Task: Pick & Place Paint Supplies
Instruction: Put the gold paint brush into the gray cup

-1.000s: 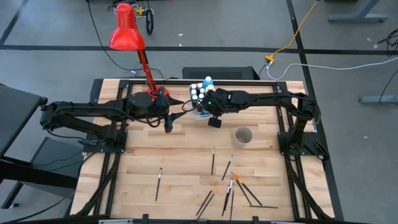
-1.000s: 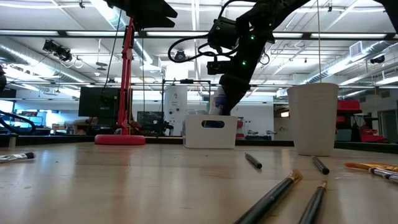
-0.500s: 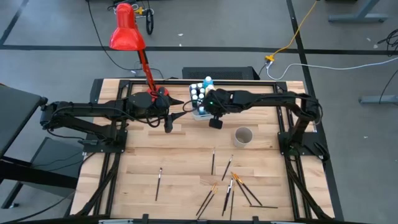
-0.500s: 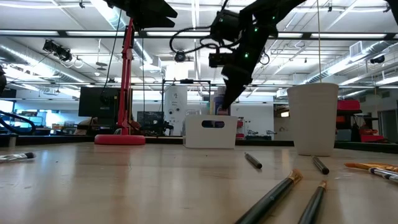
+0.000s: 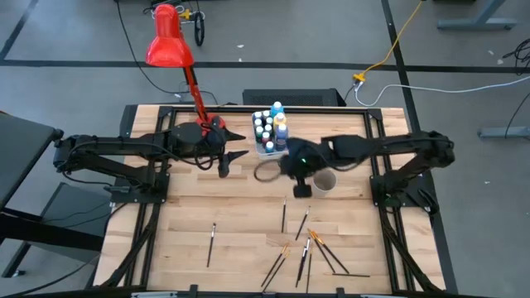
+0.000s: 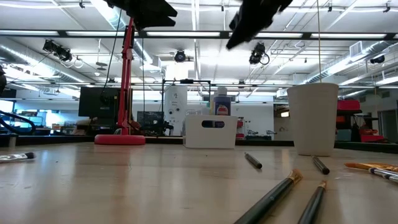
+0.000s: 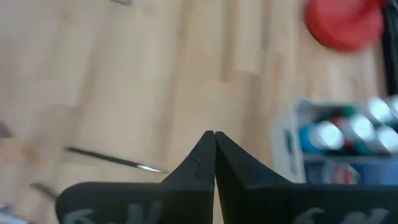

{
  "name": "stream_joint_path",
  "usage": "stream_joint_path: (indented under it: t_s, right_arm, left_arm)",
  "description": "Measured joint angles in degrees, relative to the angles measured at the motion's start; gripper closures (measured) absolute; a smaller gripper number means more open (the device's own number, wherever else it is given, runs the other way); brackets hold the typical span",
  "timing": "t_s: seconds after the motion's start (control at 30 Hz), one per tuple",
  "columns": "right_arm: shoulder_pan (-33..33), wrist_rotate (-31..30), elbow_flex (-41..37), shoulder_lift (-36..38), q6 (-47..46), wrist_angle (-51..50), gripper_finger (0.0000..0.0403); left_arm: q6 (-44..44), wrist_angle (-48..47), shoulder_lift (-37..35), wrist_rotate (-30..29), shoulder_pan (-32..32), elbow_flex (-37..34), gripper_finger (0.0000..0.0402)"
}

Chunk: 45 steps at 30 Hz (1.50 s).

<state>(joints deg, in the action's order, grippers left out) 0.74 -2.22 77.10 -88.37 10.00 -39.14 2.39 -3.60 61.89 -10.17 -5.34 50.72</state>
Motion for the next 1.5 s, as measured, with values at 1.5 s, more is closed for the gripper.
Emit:
stream_joint_path:
  t_s: [1.5]
  right_arm:
    - [22.37,5.05,-3.99,-0.41,-55.26,-19.60,0.0266]
  left_arm:
    - [-9.31,0.68,10.51,2.49,0.30,0.00,0.0177]
